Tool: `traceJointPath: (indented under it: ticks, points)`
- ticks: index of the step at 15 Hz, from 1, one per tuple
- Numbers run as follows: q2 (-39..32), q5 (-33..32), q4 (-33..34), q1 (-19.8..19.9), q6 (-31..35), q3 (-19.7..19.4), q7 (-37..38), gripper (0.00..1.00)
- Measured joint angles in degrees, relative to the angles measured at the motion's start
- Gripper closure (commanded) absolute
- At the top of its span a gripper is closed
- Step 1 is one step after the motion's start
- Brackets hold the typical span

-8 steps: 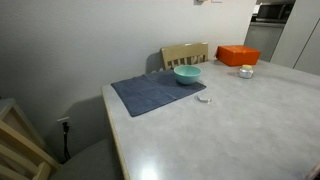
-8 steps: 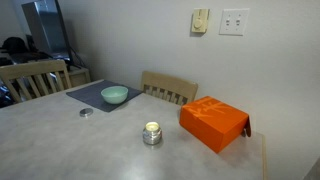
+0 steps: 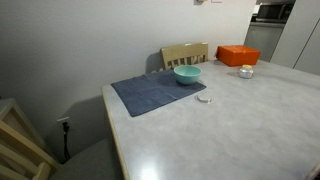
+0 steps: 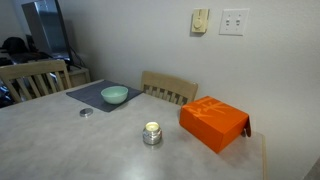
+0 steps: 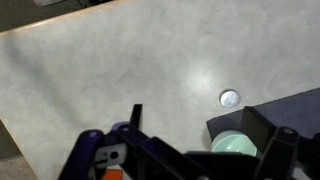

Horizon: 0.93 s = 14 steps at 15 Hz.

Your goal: Pick up the lid and put it on the bottle

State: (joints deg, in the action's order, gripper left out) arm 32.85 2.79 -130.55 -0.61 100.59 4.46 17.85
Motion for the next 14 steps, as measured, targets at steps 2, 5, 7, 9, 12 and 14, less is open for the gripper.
traceJointPath:
  ticks: [2, 5, 7, 9, 12, 14]
  points:
    - [0.0, 0.0, 0.0, 0.0, 0.0, 0.0, 0.0, 0.0]
    - [0.1, -0.3, 0.1, 0.0, -2.3, -0.7, -2.5, 0.0]
    - [-0.7, -0.3, 0.1, 0.0, -4.4, -1.7, -5.3, 0.0]
    - [-2.9, -0.3, 0.1, 0.0, -5.1, -2.1, -7.5, 0.0]
    - [-9.1, 0.1, 0.0, -1.3, -5.0, -1.7, -10.7, 0.0]
    - [-14.4, 0.9, 0.1, -3.0, -4.7, -1.0, -12.7, 0.0]
